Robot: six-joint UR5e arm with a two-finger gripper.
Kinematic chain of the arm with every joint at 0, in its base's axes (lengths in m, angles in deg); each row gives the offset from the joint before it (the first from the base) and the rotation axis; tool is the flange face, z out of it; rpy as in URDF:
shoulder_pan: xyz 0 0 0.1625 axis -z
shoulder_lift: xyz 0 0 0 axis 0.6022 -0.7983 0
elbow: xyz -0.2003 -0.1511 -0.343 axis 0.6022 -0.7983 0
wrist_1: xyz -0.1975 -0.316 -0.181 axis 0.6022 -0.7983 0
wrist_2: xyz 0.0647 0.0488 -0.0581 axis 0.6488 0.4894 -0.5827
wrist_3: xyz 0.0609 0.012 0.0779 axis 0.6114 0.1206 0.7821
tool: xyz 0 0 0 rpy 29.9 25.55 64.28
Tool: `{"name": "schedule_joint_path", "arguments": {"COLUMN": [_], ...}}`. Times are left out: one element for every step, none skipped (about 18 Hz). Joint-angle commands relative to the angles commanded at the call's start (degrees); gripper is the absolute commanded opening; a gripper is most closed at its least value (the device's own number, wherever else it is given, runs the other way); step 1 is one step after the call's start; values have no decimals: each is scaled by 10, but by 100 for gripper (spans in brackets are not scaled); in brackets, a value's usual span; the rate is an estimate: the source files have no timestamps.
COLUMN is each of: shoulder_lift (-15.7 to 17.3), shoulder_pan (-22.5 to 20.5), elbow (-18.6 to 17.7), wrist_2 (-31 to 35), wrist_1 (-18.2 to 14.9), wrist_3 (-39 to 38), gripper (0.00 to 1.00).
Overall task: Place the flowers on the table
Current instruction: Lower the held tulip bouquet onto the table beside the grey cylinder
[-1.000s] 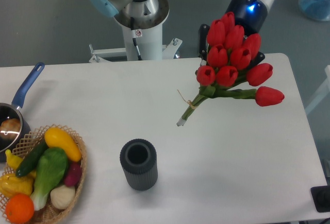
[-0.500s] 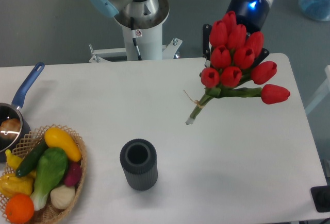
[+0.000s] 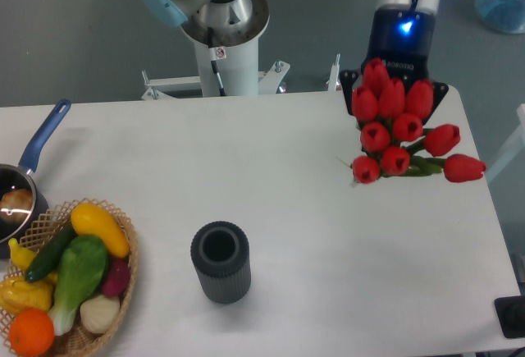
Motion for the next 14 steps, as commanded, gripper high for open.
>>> {"name": "schedule_joint_path", "arguments": {"shoulder_lift": [-3, -9, -18, -30, -43, -53, -63, -72, -79, -84, -87, -91, -98, -103], "shoulder_pan": [8, 18, 30, 42, 53, 64, 69, 71, 73, 77, 83, 85, 88, 90], "elbow": [-1, -3, -4, -5, -5, -4, -4, -5, -5, -6, -6, -6, -5, -5], "wrist_2": [35, 69, 99, 124, 143, 155, 162, 170, 183, 194, 204, 212, 217, 220], "wrist_1": [0, -2, -4, -4, -4, -4, -4, -4, -4, -4, -4, -5, -7, -11], "wrist_3": [1, 3, 16, 31, 43, 52, 60, 63, 69, 78, 89, 97, 101, 102], "gripper": [43, 43, 41, 37, 37, 37, 37, 38, 38, 38, 38, 38, 38, 38]}}
